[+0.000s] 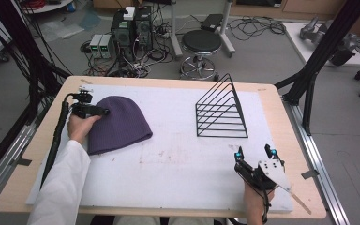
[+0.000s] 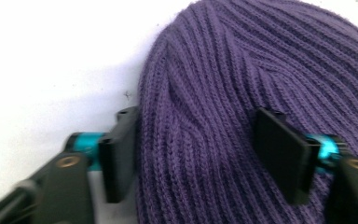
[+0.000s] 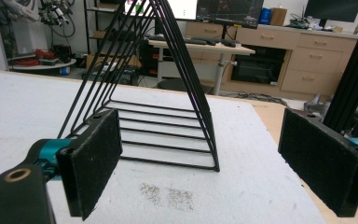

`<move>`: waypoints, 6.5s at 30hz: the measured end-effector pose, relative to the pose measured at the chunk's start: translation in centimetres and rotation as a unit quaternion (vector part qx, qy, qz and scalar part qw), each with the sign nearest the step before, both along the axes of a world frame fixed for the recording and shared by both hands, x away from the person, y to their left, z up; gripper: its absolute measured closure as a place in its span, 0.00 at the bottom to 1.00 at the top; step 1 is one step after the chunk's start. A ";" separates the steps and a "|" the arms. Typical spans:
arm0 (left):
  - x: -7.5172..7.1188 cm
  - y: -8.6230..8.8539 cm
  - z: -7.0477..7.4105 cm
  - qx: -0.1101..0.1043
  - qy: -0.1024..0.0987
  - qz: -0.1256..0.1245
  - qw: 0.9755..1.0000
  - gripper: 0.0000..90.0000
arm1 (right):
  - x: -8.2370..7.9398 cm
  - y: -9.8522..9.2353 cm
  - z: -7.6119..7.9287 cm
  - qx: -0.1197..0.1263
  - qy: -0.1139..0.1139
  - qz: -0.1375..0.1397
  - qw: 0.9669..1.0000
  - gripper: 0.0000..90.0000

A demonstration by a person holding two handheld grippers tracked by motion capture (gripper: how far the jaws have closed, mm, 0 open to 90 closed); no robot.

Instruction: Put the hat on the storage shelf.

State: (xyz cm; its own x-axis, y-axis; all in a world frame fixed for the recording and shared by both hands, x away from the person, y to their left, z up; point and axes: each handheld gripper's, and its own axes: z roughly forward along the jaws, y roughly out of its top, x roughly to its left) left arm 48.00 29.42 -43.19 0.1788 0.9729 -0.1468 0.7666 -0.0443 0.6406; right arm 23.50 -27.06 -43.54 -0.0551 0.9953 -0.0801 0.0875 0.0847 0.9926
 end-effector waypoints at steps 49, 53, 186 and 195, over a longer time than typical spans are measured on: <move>-6.1 -1.9 4.5 -0.030 -0.202 -0.051 0.978 0.82 | -0.2 0.1 -0.1 0.011 0.008 0.006 1.000 0.14; -7.5 -2.7 5.2 -0.018 -0.242 -0.069 0.968 0.82 | -0.2 0.1 -0.1 0.010 0.008 0.006 1.000 0.14; -10.9 -22.3 18.4 -0.116 -0.534 -0.247 0.800 0.83 | 8.7 5.7 13.3 0.057 -0.039 0.176 0.982 0.87; -9.6 -24.3 19.1 -0.123 -0.535 -0.250 0.797 0.82 | 9.8 4.1 14.6 0.044 -0.044 0.135 0.989 0.87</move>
State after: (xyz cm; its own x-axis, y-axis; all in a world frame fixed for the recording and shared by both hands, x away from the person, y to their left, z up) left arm 38.39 5.16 -24.11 0.6862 0.7058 0.1761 -0.3001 0.0541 0.9524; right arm 33.34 -23.00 -28.97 -0.3160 0.9487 -0.0098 -0.0133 0.0059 0.9999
